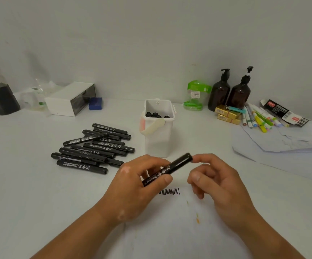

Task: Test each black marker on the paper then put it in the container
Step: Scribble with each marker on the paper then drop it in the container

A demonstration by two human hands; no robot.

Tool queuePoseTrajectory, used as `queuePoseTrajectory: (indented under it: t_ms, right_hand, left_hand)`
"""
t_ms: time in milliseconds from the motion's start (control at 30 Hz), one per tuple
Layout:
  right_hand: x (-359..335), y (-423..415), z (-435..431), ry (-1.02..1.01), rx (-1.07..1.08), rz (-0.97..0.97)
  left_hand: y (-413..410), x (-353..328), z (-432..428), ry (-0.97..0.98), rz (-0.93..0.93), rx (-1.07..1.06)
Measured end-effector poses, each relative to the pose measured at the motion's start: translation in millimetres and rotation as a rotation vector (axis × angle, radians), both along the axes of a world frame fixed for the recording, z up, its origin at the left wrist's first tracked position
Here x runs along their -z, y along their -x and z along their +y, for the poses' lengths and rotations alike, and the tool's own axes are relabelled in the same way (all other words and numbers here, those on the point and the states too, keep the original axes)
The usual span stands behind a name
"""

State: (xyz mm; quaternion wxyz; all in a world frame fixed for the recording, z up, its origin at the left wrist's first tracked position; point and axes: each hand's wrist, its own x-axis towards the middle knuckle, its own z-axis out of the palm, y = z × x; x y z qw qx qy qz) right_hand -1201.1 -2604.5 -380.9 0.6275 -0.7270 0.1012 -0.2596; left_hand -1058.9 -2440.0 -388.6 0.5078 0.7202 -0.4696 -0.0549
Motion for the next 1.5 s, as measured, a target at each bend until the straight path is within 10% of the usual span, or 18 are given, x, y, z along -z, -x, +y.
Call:
queuePoseTrajectory:
  t_ms: [233, 933, 1500]
  right_hand:
    - [5.9, -2.9, 1.3, 0.087, 0.007, 0.076]
    - [-118.3, -1.9, -38.2, 0.634, 0.556, -0.147]
    - [-142.5, -143.2, -35.6, 1.278, 0.243, 0.464]
  left_hand:
    - [-1.1, 0.4, 0.2, -0.069, -0.208, 0.016]
    - [-26.1, 6.1, 1.9, -0.008, 0.213, -0.145]
    - [-30.5, 4.4, 2.3, 0.031, 0.31, -0.144]
